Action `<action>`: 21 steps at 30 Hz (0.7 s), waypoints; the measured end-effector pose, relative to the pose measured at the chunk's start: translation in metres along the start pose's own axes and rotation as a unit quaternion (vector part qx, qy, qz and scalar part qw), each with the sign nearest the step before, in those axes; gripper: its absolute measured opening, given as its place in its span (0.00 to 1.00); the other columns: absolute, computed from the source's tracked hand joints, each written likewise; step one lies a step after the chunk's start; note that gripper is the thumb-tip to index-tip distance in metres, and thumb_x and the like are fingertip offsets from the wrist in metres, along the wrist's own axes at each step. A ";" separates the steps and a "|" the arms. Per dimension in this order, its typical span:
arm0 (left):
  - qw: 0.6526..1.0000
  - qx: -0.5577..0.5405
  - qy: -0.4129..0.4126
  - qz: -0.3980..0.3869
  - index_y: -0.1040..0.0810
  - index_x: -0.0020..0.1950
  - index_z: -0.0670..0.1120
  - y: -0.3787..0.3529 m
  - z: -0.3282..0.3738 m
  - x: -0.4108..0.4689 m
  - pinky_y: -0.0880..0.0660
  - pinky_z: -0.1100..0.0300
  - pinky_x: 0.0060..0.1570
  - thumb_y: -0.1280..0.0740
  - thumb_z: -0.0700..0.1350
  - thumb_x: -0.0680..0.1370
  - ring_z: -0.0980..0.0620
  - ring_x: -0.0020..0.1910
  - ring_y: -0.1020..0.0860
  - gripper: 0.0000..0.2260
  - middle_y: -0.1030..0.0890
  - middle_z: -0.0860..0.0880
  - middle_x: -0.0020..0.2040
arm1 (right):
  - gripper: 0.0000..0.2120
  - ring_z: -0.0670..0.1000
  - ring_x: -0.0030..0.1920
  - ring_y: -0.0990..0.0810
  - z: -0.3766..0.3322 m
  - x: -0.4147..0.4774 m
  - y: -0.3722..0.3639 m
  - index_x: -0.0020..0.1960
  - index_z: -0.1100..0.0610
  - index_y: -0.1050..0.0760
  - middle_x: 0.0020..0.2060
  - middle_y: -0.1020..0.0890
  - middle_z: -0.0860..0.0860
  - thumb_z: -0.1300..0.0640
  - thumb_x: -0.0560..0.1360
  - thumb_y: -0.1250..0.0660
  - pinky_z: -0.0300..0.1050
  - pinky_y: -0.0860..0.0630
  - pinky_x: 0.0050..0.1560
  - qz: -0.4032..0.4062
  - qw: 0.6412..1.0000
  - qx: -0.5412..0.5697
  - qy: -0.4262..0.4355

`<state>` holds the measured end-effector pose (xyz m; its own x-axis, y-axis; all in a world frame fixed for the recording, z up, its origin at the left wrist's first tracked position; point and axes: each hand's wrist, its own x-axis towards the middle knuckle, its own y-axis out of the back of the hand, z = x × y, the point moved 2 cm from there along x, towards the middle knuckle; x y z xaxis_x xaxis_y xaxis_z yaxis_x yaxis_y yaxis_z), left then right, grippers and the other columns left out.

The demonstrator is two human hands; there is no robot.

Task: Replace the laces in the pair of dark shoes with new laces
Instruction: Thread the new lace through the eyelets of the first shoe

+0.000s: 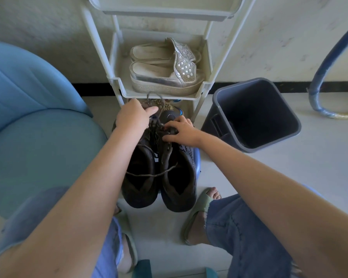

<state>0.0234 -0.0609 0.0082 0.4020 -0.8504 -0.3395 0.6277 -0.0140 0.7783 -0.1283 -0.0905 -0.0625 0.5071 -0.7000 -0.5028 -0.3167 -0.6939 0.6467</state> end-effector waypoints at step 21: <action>0.962 -0.143 -0.015 -0.233 0.51 0.76 0.43 -0.041 0.038 -0.003 0.33 0.54 0.53 0.48 0.46 0.81 0.47 0.50 0.25 0.26 0.22 0.46 0.45 | 0.16 0.50 0.36 0.21 -0.012 -0.042 0.063 0.61 0.59 0.26 0.45 0.18 0.57 0.69 0.75 0.36 0.46 0.18 0.43 -0.023 0.963 0.268 0.014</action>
<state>-0.0289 -0.0777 -0.0020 0.0161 -0.8017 -0.5975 0.8941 -0.2560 0.3675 -0.1604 -0.1031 0.0062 0.5499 -0.6667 -0.5032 -0.6577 -0.7169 0.2311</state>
